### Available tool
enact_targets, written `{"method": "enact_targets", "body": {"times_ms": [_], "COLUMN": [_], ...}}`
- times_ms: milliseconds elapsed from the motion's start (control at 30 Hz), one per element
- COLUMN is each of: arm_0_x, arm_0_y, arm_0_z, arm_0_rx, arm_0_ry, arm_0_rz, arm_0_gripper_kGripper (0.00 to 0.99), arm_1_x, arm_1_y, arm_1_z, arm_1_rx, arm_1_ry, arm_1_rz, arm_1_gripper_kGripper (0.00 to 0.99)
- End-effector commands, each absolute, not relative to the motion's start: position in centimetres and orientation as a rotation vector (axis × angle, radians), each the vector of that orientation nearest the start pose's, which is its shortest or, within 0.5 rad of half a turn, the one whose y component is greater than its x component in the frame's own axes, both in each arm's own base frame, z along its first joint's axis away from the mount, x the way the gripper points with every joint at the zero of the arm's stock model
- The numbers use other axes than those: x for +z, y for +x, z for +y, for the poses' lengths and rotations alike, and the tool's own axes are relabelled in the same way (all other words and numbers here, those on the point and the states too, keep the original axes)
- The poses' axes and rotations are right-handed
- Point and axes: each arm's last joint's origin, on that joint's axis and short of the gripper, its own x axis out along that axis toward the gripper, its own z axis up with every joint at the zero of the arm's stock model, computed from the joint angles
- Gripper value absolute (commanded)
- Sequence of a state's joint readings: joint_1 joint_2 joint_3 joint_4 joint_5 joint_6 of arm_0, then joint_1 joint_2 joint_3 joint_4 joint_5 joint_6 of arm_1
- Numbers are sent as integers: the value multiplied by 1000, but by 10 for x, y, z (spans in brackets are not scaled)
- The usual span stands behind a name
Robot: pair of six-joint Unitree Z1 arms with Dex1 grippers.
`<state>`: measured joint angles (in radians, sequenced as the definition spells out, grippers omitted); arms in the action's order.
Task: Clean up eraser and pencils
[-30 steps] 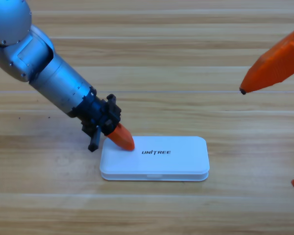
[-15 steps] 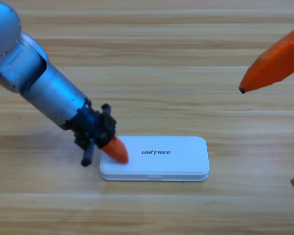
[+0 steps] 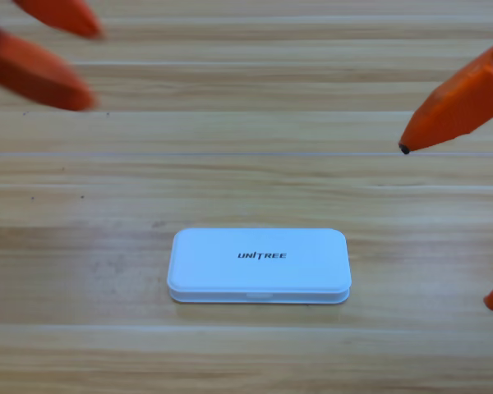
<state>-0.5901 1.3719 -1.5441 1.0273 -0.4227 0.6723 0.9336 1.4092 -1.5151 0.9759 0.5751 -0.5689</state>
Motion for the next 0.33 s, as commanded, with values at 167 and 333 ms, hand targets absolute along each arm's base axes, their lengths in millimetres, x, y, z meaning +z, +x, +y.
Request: {"method": "enact_targets", "body": {"times_ms": [167,333], "arm_0_x": [454,449], "arm_0_y": [128,131], "arm_0_z": [-122,-123], "arm_0_rx": [-1240,-1233], "arm_0_ry": [619,628], "arm_0_rz": [561,580], "arm_0_gripper_kGripper": [990,990], "arm_1_x": [432,432], "arm_1_y": [118,117], "arm_1_z": [204,204], "arm_1_rx": [1655,1656], "arm_1_ry": [-582,-581], "arm_1_rz": [558,559], "arm_1_gripper_kGripper": [982,982]}}
